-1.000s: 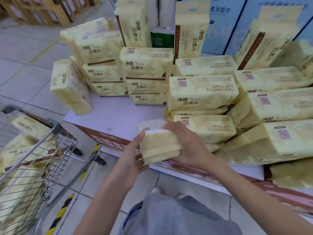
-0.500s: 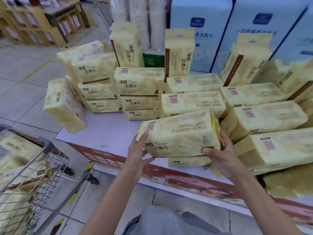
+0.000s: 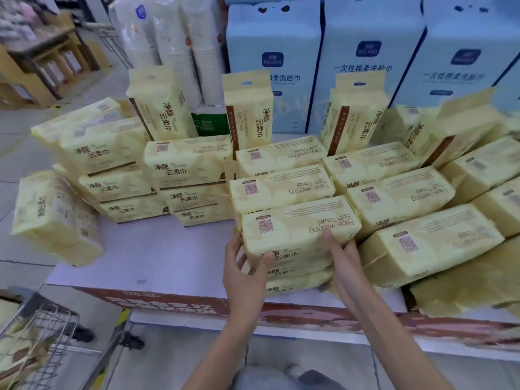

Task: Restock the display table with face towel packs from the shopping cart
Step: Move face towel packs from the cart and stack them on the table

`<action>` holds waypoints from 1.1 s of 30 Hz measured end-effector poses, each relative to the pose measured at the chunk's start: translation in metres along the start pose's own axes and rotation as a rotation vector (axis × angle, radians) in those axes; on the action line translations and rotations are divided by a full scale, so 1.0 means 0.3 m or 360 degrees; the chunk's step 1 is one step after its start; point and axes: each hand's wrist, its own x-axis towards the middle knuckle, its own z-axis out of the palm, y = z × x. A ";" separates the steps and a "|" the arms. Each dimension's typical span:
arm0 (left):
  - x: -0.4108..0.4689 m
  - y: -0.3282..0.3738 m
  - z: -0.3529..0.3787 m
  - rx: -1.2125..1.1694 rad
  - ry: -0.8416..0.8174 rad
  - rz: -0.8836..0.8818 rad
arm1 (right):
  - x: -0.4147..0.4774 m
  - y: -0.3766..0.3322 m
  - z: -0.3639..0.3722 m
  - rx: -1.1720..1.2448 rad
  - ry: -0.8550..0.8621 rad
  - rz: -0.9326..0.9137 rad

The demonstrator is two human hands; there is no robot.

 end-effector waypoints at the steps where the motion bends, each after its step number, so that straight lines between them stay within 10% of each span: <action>1: -0.002 -0.003 0.008 0.0023 0.0017 0.0025 | 0.009 0.002 0.001 -0.0003 0.0011 0.0019; 19: 0.007 -0.086 -0.024 0.0491 -0.0027 -0.0180 | -0.050 0.070 -0.012 -0.0152 0.0040 0.0058; 24: -0.065 -0.133 -0.060 0.0884 -0.0190 -0.0353 | -0.093 0.141 -0.036 -0.0639 -0.0374 0.0332; 33: -0.350 -0.258 -0.195 0.0883 0.0131 -0.0500 | -0.127 0.235 -0.125 -0.1795 -0.1115 -0.0310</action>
